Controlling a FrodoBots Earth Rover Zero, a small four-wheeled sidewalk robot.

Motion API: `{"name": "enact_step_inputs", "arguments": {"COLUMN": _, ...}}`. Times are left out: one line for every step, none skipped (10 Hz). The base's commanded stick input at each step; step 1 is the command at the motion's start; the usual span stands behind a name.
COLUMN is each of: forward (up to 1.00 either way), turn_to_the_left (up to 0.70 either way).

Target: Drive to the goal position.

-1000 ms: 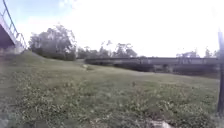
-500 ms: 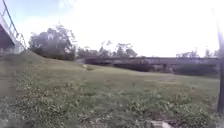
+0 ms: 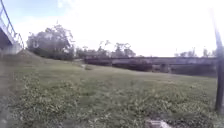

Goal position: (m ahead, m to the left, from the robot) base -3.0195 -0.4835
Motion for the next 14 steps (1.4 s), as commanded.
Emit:
{"name": "enact_step_inputs", "arguments": {"forward": 0.06, "turn_to_the_left": -0.11}}
{"name": "enact_step_inputs", "arguments": {"forward": 0.06, "turn_to_the_left": -0.11}}
{"name": "enact_step_inputs", "arguments": {"forward": 0.06, "turn_to_the_left": -0.12}}
{"name": "enact_step_inputs", "arguments": {"forward": 0.06, "turn_to_the_left": -0.12}}
{"name": "enact_step_inputs", "arguments": {"forward": 0.06, "turn_to_the_left": -0.12}}
{"name": "enact_step_inputs", "arguments": {"forward": 0.06, "turn_to_the_left": -0.12}}
{"name": "enact_step_inputs", "arguments": {"forward": 0.07, "turn_to_the_left": -0.13}}
{"name": "enact_step_inputs", "arguments": {"forward": 0.07, "turn_to_the_left": -0.13}}
{"name": "enact_step_inputs", "arguments": {"forward": 0.07, "turn_to_the_left": -0.14}}
{"name": "enact_step_inputs", "arguments": {"forward": 0.08, "turn_to_the_left": -0.15}}
{"name": "enact_step_inputs", "arguments": {"forward": 0.09, "turn_to_the_left": -0.18}}
{"name": "enact_step_inputs", "arguments": {"forward": 0.12, "turn_to_the_left": -0.25}}
{"name": "enact_step_inputs", "arguments": {"forward": 0.16, "turn_to_the_left": -0.32}}
{"name": "enact_step_inputs", "arguments": {"forward": 0.19, "turn_to_the_left": -0.37}}
